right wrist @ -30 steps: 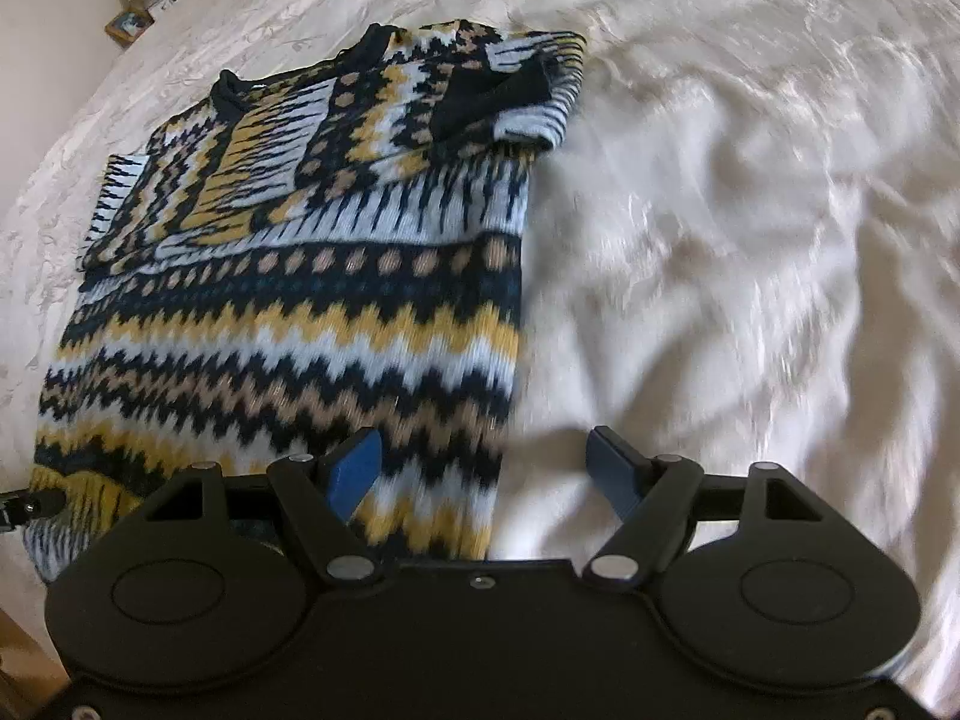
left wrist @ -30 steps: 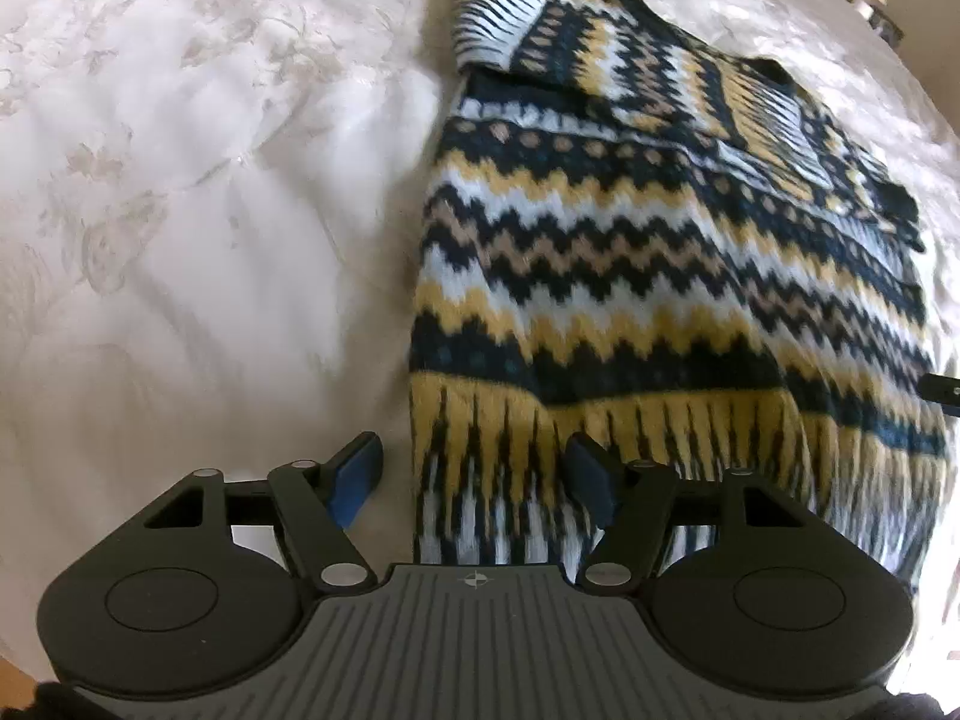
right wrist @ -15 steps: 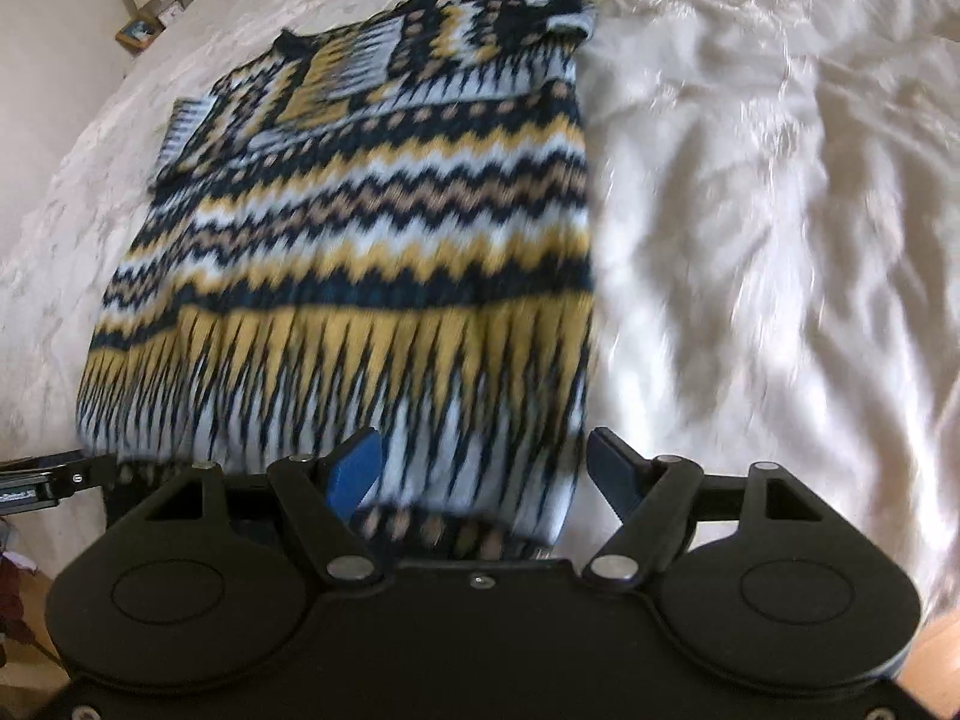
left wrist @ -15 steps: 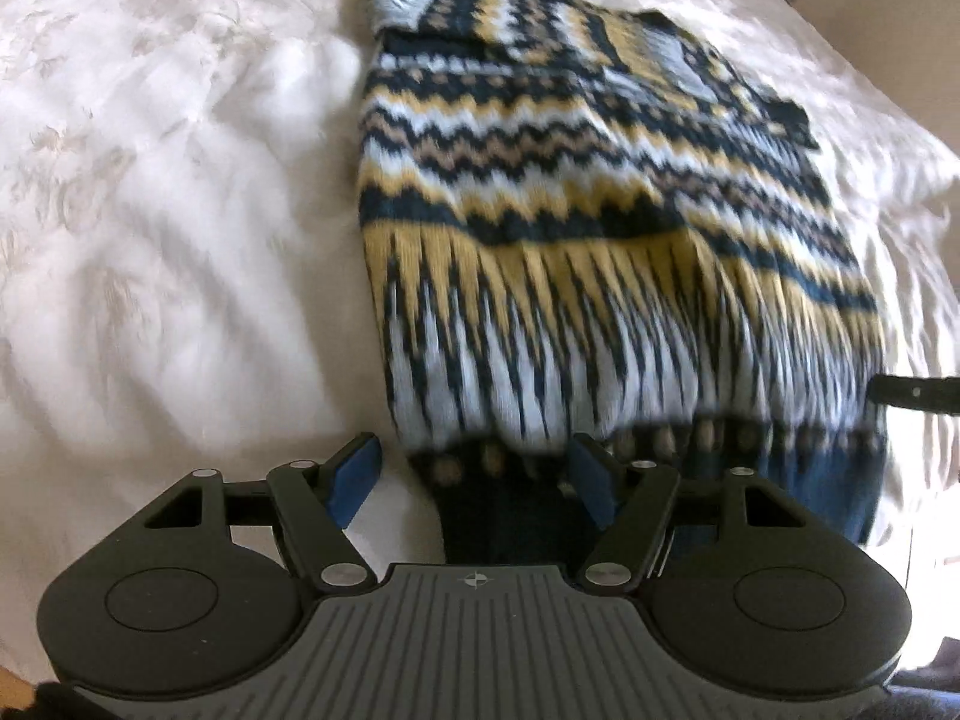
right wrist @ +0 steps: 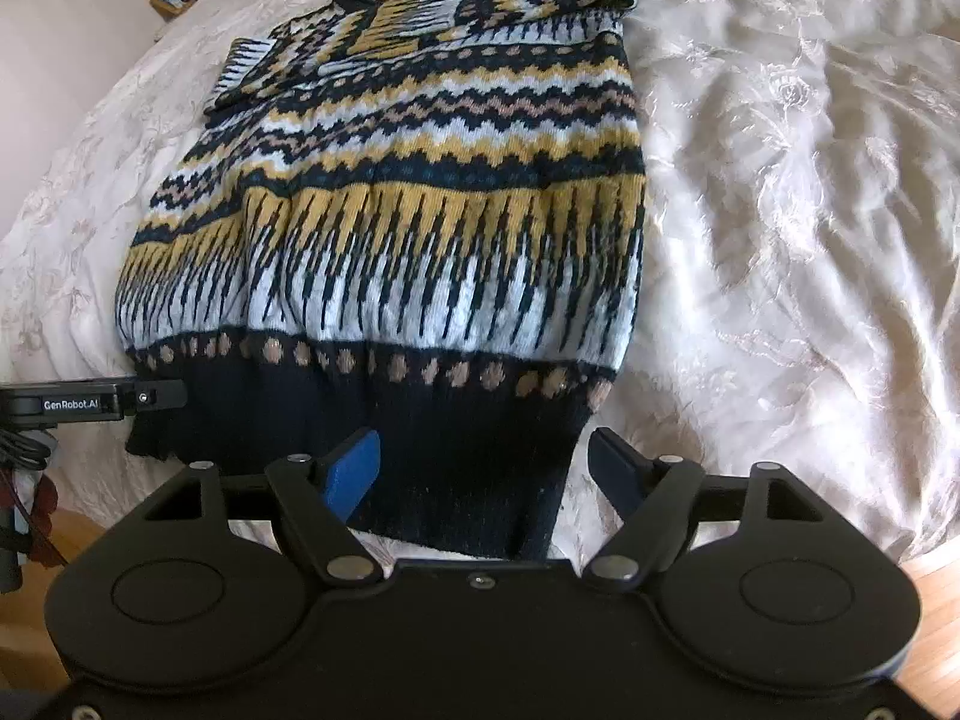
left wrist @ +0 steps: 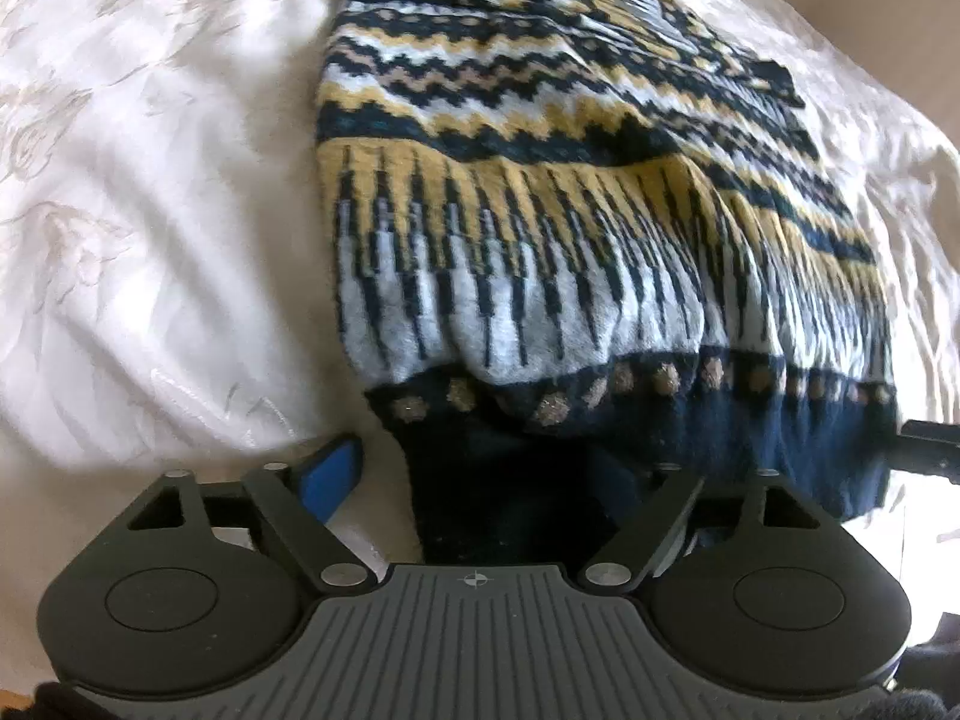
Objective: Fold small clothes
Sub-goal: 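Move both tools to the navy ribbed hem and close on it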
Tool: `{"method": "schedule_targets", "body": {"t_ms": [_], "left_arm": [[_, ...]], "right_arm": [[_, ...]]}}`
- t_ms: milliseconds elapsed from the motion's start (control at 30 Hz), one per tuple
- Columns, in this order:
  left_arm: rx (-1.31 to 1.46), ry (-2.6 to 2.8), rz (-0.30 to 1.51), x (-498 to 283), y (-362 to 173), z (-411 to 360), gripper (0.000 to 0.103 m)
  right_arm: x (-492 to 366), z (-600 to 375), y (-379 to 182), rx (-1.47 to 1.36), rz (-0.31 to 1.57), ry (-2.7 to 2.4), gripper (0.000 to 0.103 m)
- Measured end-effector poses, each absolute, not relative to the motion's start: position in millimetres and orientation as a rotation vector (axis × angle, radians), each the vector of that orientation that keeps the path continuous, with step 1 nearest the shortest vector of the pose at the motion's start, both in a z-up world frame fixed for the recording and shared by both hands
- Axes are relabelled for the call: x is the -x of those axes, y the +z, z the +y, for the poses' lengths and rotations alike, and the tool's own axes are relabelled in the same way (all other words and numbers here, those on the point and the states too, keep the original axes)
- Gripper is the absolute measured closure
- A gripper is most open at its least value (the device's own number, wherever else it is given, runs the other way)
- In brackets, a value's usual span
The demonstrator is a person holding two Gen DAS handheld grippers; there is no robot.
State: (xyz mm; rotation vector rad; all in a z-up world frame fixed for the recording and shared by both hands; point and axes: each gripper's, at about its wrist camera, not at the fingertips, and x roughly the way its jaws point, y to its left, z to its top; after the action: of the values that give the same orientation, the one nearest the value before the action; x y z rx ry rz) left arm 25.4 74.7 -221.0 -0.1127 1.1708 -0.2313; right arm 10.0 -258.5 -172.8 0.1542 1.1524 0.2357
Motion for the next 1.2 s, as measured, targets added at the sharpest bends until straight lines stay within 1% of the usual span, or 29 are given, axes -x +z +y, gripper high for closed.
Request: {"method": "schedule_targets", "body": {"t_ms": [67, 167, 367, 433, 500, 600, 700, 967, 1067, 1133, 1200], "left_arm": [[0.081, -0.241, 1.167, -24.3, -222.3, 68.4, 0.012], [0.022, -0.242, 1.153, -21.0, -224.9, 59.1, 0.006], [0.003, -0.221, 1.126, -16.2, -226.9, 55.5, 0.005], [0.012, -0.232, 1.12, -15.3, -226.7, 58.1, 0.005], [0.022, -0.249, 1.113, -14.2, -226.1, 61.0, 0.005], [0.038, -0.266, 1.106, -11.9, -224.9, 66.7, 0.007], [0.056, -0.27, 1.105, -12.7, -224.1, 68.7, 0.007], [0.088, -0.238, 1.083, -19.0, -222.0, 67.4, 0.008], [0.098, -0.232, 1.056, -17.7, -219.6, 69.1, 0.014], [0.118, -0.235, 1.054, -19.7, -219.1, 71.5, 0.015], [0.127, -0.241, 1.044, -21.8, -217.7, 73.7, 0.024]], "right_arm": [[-10.0, -259.9, -176.6, -0.172, 1.152, 0.231, 0.024], [-14.4, -263.6, -186.3, -0.199, 1.158, 0.195, 0.024], [-19.9, -271.3, -204.7, -0.285, 1.181, 0.145, 0.022], [-21.3, -270.3, -207.0, -0.288, 1.169, 0.152, 0.017], [-23.4, -268.9, -209.6, -0.292, 1.164, 0.164, 0.016], [-26.3, -268.2, -213.0, -0.295, 1.163, 0.169, 0.015], [-28.1, -268.3, -215.1, -0.324, 1.158, 0.176, 0.01], [-30.1, -270.9, -217.3, -0.333, 1.168, 0.206, 0.01], [-33.0, -272.7, -217.8, -0.348, 1.175, 0.212, 0.01], [-35.1, -273.0, -218.9, -0.358, 1.179, 0.216, 0.01], [-36.9, -274.1, -219.7, -0.37, 1.183, 0.22, 0.01]]}}
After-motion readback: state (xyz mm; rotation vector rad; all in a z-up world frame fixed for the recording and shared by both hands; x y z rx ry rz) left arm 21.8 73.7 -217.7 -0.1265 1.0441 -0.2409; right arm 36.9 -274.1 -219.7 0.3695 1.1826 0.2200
